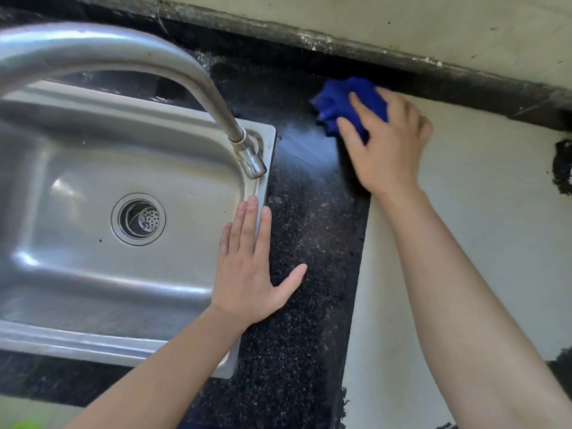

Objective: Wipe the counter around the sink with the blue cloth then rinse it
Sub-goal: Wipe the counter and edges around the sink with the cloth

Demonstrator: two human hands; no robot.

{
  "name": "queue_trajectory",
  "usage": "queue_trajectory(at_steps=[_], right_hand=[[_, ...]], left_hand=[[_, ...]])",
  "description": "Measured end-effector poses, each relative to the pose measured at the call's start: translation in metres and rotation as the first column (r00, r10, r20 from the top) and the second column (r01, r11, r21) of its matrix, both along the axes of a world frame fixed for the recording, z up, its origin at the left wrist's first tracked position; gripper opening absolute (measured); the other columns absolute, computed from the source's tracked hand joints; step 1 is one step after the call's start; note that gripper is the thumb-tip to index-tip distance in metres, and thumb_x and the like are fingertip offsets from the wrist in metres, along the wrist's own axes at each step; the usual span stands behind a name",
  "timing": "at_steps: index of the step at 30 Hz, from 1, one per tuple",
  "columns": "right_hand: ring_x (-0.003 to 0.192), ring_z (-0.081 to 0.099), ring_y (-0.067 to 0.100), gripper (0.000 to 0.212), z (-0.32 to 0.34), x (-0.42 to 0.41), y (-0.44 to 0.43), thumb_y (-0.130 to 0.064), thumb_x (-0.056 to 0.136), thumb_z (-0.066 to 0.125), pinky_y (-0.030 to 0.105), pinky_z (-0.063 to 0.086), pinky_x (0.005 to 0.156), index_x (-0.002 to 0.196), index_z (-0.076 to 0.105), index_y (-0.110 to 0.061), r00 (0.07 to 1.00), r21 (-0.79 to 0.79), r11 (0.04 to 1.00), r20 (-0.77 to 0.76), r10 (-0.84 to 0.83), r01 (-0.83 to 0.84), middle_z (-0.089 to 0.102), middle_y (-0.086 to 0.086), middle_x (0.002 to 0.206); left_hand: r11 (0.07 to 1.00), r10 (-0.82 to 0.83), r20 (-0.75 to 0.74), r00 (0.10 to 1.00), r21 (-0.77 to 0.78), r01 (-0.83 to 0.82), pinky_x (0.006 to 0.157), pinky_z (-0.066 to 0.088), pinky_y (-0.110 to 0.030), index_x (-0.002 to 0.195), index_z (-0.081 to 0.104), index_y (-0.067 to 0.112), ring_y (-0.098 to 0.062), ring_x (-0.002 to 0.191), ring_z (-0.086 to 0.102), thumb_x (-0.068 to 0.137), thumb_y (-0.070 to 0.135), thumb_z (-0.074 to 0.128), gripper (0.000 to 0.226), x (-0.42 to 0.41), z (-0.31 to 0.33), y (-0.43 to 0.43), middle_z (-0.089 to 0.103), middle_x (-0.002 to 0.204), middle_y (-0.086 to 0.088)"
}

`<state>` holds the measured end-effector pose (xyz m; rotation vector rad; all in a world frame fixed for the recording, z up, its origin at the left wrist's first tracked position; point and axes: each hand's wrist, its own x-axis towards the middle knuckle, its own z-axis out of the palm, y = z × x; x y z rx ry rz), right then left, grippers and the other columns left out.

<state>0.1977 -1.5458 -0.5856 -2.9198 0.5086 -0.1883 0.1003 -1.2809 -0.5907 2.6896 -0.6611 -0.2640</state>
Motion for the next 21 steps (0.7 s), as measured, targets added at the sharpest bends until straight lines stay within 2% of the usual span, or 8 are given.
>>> queue_trajectory(at_steps=[2, 4, 7, 9, 12, 16, 19, 21], right_hand=[[0.136, 0.039, 0.031, 0.052, 0.0, -0.014, -0.005, -0.062, 0.098, 0.039, 0.04, 0.021, 0.109, 0.143, 0.053, -0.04, 0.993, -0.012, 0.993, -0.026, -0.113, 0.113, 0.04, 0.002, 0.156], [0.135, 0.037, 0.036, 0.052, 0.001, -0.004, 0.006, -0.06, 0.098, 0.041, 0.041, 0.02, 0.11, 0.144, 0.053, -0.037, 0.988, 0.01, 0.989, -0.051, -0.146, 0.147, 0.039, 0.005, 0.156], [0.127, 0.04, 0.042, 0.051, 0.012, 0.026, 0.026, -0.057, 0.096, 0.046, 0.043, 0.025, 0.105, 0.141, 0.056, -0.036, 0.994, 0.055, 0.996, -0.077, 0.075, -0.071, 0.046, 0.008, 0.148], [0.124, 0.041, 0.041, 0.049, 0.02, 0.051, 0.045, -0.056, 0.096, 0.045, 0.043, 0.029, 0.1, 0.141, 0.055, -0.038, 0.959, 0.042, 0.966, -0.119, 0.258, -0.255, 0.047, 0.007, 0.146], [0.126, 0.039, 0.037, 0.048, 0.028, 0.096, 0.093, -0.054, 0.099, 0.04, 0.044, 0.031, 0.1, 0.143, 0.049, -0.039, 0.894, 0.001, 0.915, -0.211, 0.395, -0.404, 0.043, 0.005, 0.146], [0.127, 0.038, 0.035, 0.044, 0.031, 0.126, 0.126, -0.054, 0.099, 0.04, 0.043, 0.032, 0.103, 0.136, 0.056, -0.036, 0.847, 0.046, 0.874, -0.226, 0.481, -0.484, 0.041, 0.005, 0.146], [0.131, 0.037, 0.03, 0.047, 0.022, 0.112, 0.102, -0.058, 0.1, 0.038, 0.042, 0.027, 0.104, 0.143, 0.05, -0.044, 0.833, 0.093, 0.85, -0.169, 0.526, -0.518, 0.038, -0.002, 0.153], [0.132, 0.038, 0.03, 0.048, 0.015, 0.092, 0.077, -0.06, 0.099, 0.039, 0.04, 0.026, 0.104, 0.144, 0.048, -0.046, 0.857, 0.09, 0.867, -0.132, 0.498, -0.49, 0.039, -0.004, 0.154]], left_hand=[[1.0, 0.001, -0.003, 1.0, 0.004, -0.001, 0.117, 0.028, -0.057, 0.156, 0.023, 0.0, -0.033, 0.154, 0.01, 0.087, 0.067, 0.054, 0.101, 0.0, 0.0, -0.001, 0.013, 0.165, -0.018], [1.0, 0.003, -0.008, 1.0, 0.0, -0.003, 0.117, 0.028, -0.057, 0.156, 0.022, 0.001, -0.033, 0.154, 0.01, 0.087, 0.068, 0.054, 0.102, 0.0, 0.001, -0.001, 0.012, 0.166, -0.018], [1.0, 0.001, -0.015, 1.0, -0.002, -0.001, 0.117, 0.027, -0.056, 0.156, 0.021, 0.001, -0.033, 0.154, 0.009, 0.086, 0.069, 0.054, 0.103, -0.001, 0.002, -0.001, 0.011, 0.166, -0.018], [1.0, 0.001, -0.014, 1.0, -0.003, -0.001, 0.117, 0.028, -0.056, 0.156, 0.021, 0.001, -0.033, 0.154, 0.009, 0.086, 0.069, 0.053, 0.103, -0.001, 0.001, -0.001, 0.01, 0.166, -0.018], [1.0, 0.006, -0.02, 1.0, -0.012, -0.006, 0.117, 0.027, -0.057, 0.157, 0.019, 0.002, -0.032, 0.155, 0.007, 0.087, 0.068, 0.053, 0.103, -0.001, 0.001, -0.001, 0.009, 0.166, -0.017], [1.0, 0.008, -0.036, 0.999, -0.021, -0.009, 0.117, 0.027, -0.057, 0.158, 0.018, 0.003, -0.031, 0.155, 0.005, 0.086, 0.067, 0.055, 0.103, -0.001, 0.001, 0.0, 0.007, 0.167, -0.016], [1.0, 0.0, -0.034, 0.999, -0.011, 0.0, 0.116, 0.028, -0.057, 0.157, 0.019, 0.002, -0.031, 0.155, 0.006, 0.086, 0.067, 0.055, 0.103, -0.001, 0.002, 0.001, 0.008, 0.167, -0.016], [1.0, -0.003, -0.03, 1.0, -0.001, 0.003, 0.116, 0.028, -0.057, 0.157, 0.02, 0.002, -0.032, 0.155, 0.007, 0.086, 0.067, 0.055, 0.103, -0.001, 0.002, 0.0, 0.009, 0.167, -0.017]])
